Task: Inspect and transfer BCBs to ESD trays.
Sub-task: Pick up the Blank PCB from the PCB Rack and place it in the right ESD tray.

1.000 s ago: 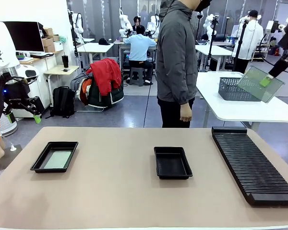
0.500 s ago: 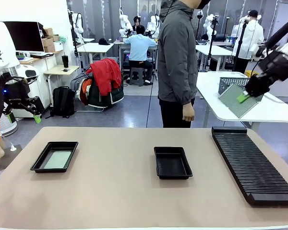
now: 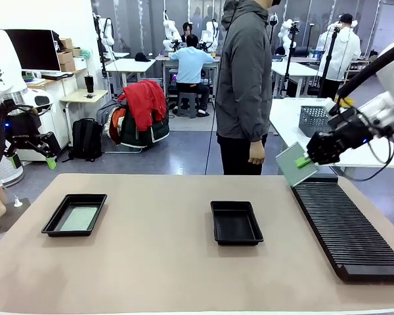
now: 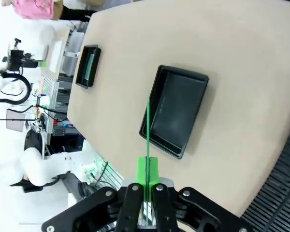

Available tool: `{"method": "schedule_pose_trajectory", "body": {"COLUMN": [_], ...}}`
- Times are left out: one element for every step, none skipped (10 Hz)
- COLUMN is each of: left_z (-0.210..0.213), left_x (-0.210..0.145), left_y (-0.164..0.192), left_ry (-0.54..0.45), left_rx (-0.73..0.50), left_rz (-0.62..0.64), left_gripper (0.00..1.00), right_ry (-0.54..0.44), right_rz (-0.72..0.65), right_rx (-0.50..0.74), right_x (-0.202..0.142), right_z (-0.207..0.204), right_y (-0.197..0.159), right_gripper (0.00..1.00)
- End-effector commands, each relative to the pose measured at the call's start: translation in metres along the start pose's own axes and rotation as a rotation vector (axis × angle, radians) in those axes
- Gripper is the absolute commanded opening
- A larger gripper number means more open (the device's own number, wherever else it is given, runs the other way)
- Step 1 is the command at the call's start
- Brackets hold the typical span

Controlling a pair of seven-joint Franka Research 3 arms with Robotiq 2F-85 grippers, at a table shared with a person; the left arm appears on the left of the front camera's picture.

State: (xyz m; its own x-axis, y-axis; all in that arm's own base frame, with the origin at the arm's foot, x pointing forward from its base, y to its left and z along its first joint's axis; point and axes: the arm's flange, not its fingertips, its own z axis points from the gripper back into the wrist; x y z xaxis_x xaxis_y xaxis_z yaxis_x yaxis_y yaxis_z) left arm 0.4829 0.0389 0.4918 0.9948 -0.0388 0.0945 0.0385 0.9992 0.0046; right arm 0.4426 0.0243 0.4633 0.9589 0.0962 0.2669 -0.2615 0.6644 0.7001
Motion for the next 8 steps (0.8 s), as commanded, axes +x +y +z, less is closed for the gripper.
{"method": "schedule_pose_trajectory", "body": {"left_z": [-0.001,-0.001,-0.001,-0.001,-0.001,-0.001,-0.001,-0.001], "left_x": [-0.001,-0.001,-0.001,-0.001,-0.001,-0.001,-0.001,-0.001], "left_y": [0.001,0.001,0.001,0.001,0.001,0.001,0.001,0.001], "left_ry": [-0.005,-0.005,-0.005,-0.005,-0.005,-0.005,-0.005,-0.005], "left_rx": [-0.003,-0.003,-0.003,-0.003,-0.003,-0.003,-0.003,-0.003], "left_rz": [-0.006,-0.006,-0.006,-0.006,-0.006,-0.006,-0.006,-0.006], "left_gripper": [1.00,1.00,1.00,1.00,1.00,1.00,1.00,1.00], "right_ry": [-0.050,-0.052,-0.062,-0.063,-0.042,-0.031,-0.019,-0.009], "right_rz": [-0.065,-0.079,-0.100,-0.116,-0.119,-0.126,-0.127,-0.129], "right_rx": [0.066,0.085,0.099,0.113,0.118,0.124,0.130,0.124], "right_x": [-0.007,-0.009,-0.010,-0.009,-0.007,-0.004,-0.001,0.000], "right_z": [-0.041,-0.058,-0.077,-0.096,-0.117,-0.132,-0.145,-0.157], "right_y": [-0.003,-0.004,-0.005,-0.008,-0.012,-0.016,-0.018,-0.019], "right_gripper": [0.03,0.03,0.03,0.03,0.03,0.03,0.03,0.03]}}
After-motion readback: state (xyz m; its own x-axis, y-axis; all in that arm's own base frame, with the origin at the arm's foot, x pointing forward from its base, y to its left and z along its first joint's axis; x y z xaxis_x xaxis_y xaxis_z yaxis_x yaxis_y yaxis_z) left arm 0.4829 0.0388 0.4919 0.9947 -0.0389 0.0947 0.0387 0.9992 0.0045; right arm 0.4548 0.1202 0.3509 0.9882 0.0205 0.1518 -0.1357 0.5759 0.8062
